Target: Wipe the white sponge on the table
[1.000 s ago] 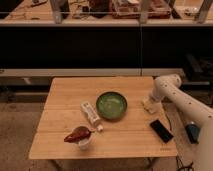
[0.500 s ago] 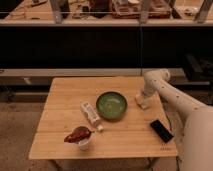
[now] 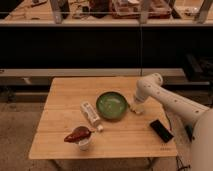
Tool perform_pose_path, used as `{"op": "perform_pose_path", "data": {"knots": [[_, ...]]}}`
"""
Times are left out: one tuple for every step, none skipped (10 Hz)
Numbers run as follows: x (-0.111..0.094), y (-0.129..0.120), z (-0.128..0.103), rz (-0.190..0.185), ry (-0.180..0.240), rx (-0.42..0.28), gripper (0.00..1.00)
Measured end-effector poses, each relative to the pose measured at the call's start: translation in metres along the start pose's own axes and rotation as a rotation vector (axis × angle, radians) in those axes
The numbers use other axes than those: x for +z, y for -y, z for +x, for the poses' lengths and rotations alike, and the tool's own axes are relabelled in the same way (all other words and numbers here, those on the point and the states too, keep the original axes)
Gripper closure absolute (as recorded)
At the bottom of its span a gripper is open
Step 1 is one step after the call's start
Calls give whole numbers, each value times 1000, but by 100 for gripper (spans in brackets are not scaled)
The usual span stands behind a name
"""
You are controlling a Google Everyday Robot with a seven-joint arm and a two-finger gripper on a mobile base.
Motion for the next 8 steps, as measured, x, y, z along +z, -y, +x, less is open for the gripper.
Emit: {"op": "perform_pose_path", "data": {"knots": [[-1, -10, 9, -14, -4, -19, 100], [-1, -18, 23, -26, -11, -33, 100], [-2, -19, 41, -34, -16, -31, 100], [-2, -14, 49, -31, -21, -24, 100], [-2, -5, 59, -24, -29, -9, 100], [-2, 11, 69, -8, -40, 19, 100], [-2, 21, 75, 1, -49, 38, 100], [-1, 36, 80, 15, -58, 66, 100]]}}
